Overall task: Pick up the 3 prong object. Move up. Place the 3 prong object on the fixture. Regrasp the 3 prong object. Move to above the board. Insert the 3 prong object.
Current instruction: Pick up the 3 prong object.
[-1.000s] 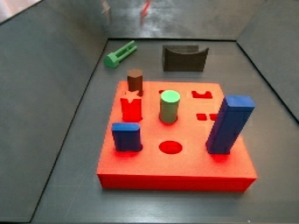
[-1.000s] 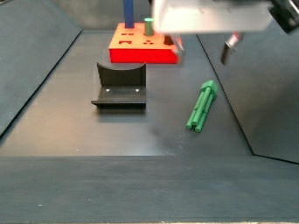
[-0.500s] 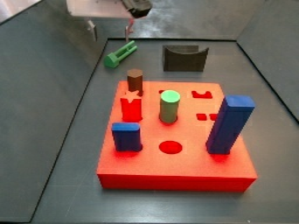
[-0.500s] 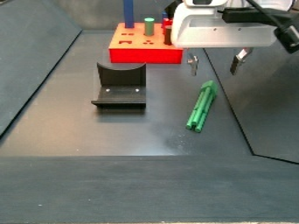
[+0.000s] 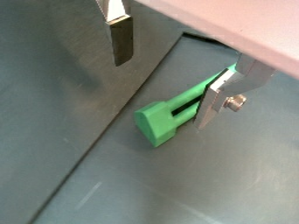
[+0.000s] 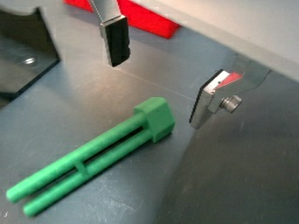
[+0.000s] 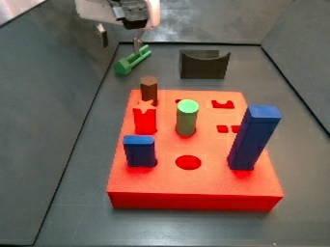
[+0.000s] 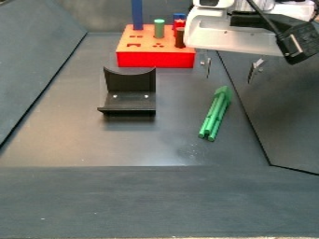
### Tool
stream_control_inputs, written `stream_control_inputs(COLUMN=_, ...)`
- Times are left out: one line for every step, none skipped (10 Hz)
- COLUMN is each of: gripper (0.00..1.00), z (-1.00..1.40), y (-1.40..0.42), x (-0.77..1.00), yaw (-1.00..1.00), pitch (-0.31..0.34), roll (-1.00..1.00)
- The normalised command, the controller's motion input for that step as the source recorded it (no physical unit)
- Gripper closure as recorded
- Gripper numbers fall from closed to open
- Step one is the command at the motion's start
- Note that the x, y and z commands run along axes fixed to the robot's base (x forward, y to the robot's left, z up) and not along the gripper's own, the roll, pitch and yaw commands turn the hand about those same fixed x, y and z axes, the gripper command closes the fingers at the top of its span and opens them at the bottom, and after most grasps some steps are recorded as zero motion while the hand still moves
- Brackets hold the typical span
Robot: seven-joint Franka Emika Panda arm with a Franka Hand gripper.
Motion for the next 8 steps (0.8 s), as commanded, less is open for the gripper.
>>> stream_control_inputs(gripper=0.0, z=0.0, y=0.0, x=-0.06, yaw=-0.19, pitch=0.0, roll=0.03)
stream_control_inputs(gripper=0.0, z=-0.04, y=0.0, x=0.0, yaw=0.0, pitch=-0.024, roll=0.01)
stream_control_inputs(gripper=0.0, z=-0.11, y=0.0, x=0.0, yaw=0.0, pitch=-0.023, roll=0.0)
stream_control_inputs(gripper=0.0, z=-0.43, y=-0.07, x=-0.04, yaw=0.0, pitch=-0.094, roll=0.08)
stream_control_inputs(gripper=0.0, z=-0.5, y=-0.07, x=-0.05, yaw=0.0, pitch=-0.09, roll=0.07)
stream_control_inputs(gripper=0.0, z=-0.55, y=-0.07, x=-0.05, yaw=0.0, pitch=-0.097, roll=0.08)
stream_control_inputs(gripper=0.0, z=-0.27, y=-0.01, x=-0.04, yaw=0.0, pitch=-0.08, roll=0.02)
stream_control_inputs(gripper=0.0, z=-0.24, y=-0.02, x=0.0, yaw=0.0, pitch=0.0, roll=0.02)
